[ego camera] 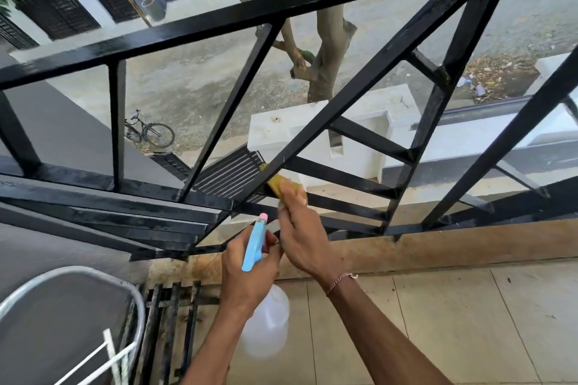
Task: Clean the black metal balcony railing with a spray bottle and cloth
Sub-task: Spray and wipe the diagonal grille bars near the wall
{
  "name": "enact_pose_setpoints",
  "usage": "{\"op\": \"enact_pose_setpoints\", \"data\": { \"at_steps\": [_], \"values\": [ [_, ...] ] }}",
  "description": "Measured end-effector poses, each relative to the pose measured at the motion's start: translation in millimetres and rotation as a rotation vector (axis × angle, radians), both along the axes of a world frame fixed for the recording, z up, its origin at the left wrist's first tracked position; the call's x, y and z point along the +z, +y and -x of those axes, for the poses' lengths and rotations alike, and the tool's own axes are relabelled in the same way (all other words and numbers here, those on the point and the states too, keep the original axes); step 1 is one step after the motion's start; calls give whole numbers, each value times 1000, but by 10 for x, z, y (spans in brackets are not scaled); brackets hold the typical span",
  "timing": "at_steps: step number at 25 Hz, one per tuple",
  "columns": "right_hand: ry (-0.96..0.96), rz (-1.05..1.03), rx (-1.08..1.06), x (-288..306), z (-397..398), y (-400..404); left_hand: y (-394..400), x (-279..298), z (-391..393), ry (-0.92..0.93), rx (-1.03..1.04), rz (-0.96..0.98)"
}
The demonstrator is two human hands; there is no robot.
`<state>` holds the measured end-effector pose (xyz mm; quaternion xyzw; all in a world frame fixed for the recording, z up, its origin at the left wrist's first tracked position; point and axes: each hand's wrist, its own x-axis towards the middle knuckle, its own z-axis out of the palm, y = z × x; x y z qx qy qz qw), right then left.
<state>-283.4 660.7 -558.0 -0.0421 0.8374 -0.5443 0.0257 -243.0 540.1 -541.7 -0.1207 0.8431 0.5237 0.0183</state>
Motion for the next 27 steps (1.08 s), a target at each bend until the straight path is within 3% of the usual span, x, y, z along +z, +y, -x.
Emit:
{"op": "enact_pose_setpoints", "data": {
  "at_steps": [3,6,9,18,23,27],
  "values": [
    [116,-16,143,43,-52,-100,-62,-45,-37,0,-75,3],
    [232,-199,197,-213,-65,68,-10,-199,-24,-17,-67,33],
    [138,-307,97,-566,-137,365,73,-341,-11,-14,-45,38],
    [-193,-306,-264,-1363,-287,1151,303,-564,103,40,-144,54],
    [-249,-309,-385,-1220,-112,879,259,-701,164,14,-111,29],
    [-53,-305,-287,-809,-70,451,167,-727,216,12,-102,43]
  ]
}}
